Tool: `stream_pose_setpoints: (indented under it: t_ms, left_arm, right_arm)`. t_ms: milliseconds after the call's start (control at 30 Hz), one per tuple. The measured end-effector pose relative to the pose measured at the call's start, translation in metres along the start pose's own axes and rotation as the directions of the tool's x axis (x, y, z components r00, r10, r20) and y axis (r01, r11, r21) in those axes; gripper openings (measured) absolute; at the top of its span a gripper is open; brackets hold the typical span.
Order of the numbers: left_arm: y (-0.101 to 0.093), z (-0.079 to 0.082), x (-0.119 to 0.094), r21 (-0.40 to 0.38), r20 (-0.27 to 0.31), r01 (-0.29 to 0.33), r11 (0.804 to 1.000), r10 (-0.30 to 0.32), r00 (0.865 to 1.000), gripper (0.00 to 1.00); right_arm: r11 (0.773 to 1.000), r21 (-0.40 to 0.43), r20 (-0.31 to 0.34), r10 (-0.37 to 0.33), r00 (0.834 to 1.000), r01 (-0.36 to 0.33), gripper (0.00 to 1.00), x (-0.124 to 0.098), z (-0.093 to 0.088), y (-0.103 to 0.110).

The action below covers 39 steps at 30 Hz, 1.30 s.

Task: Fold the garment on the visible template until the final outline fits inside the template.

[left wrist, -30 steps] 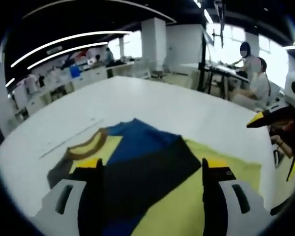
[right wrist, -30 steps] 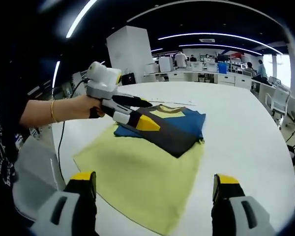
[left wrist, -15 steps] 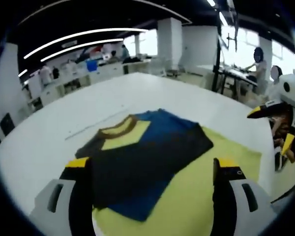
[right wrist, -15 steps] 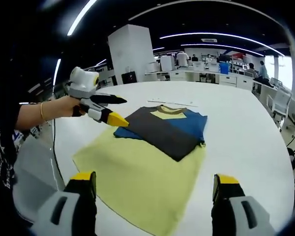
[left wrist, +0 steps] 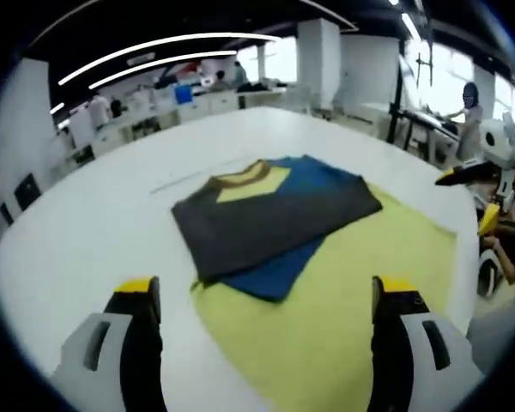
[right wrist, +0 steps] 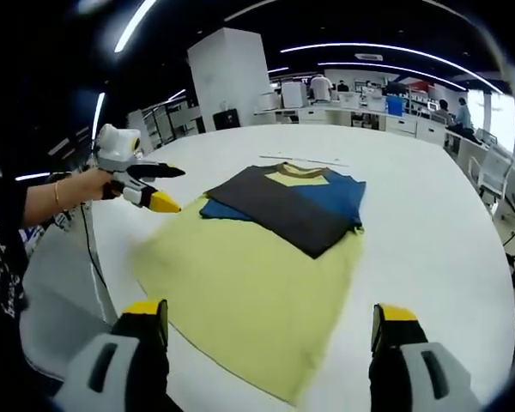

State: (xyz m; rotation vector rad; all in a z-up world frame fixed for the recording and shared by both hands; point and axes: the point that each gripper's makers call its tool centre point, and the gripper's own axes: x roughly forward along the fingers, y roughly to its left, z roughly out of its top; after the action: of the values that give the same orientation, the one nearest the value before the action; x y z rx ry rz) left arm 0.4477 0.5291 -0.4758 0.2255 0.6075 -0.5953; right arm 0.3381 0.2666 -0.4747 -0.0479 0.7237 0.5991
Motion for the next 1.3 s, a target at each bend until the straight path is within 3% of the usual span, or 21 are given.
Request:
stream_pose_setpoints:
  t_ms: [200,400,633,933,1300]
  left_arm:
    - [-0.008,-0.025,-0.015,-0.030,-0.026,-0.004,1.000,0.003,1.000,0.98]
    - [-0.017,-0.041,-0.028,-0.024,-0.047,0.016,1.000,-0.018,0.999,0.95]
    - [-0.024,-0.067,-0.044,-0.037,-0.102,0.025,0.999,-0.029,0.994,0.88]
    - [-0.024,-0.095,-0.064,-0.072,-0.169,0.001,0.997,-0.013,0.985,0.76]
    - [-0.026,-0.114,-0.076,-0.116,-0.221,-0.045,0.992,0.018,0.975,0.52]
  right_arm:
    - [0.999,0.029,-0.050,-0.015,0.999,0.017,0.98,-0.003,-0.020,-0.003]
    - [0.998,0.054,-0.090,-0.038,0.995,0.043,0.88,-0.004,-0.039,-0.008]
    - [0.998,0.057,-0.114,-0.022,0.993,0.029,0.85,0.000,-0.055,0.002]
    - [0.993,0.101,-0.130,-0.051,0.990,0.064,0.67,-0.001,-0.067,0.001]
    - [0.984,0.110,-0.137,-0.124,0.983,0.139,0.44,-0.007,-0.073,-0.010]
